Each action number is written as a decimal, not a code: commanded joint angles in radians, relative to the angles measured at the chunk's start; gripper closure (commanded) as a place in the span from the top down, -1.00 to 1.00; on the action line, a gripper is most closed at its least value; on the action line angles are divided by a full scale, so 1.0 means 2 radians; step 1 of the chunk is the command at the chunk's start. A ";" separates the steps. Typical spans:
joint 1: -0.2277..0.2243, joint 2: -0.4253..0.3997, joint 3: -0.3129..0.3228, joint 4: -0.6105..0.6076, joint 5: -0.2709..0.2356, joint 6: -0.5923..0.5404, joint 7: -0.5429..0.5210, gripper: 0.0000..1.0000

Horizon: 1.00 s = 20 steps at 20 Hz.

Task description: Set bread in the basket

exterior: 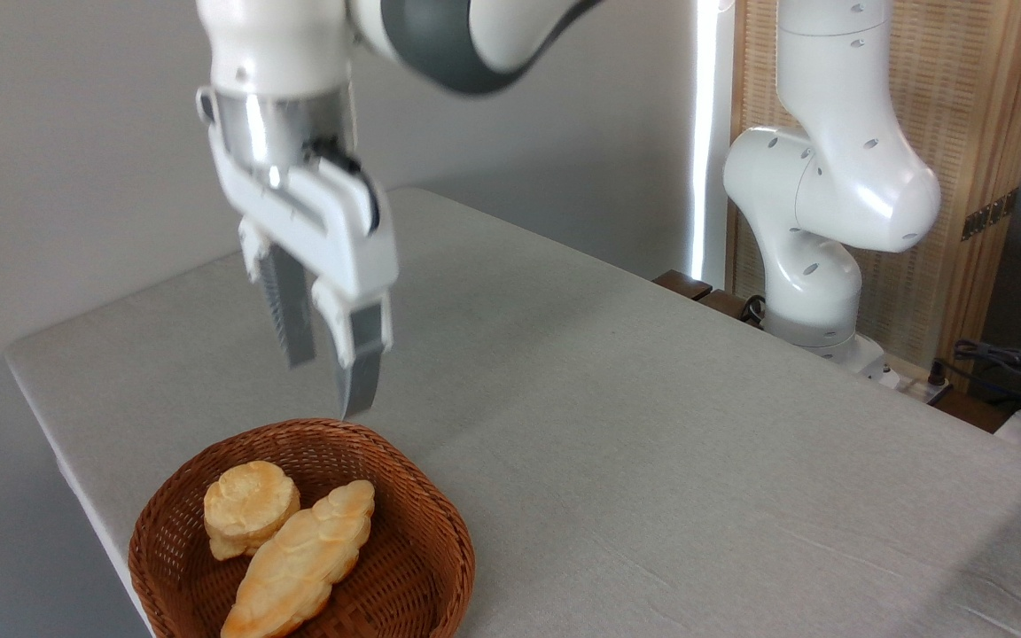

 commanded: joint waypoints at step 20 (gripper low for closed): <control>-0.031 -0.031 0.013 0.027 0.023 -0.102 -0.019 1.00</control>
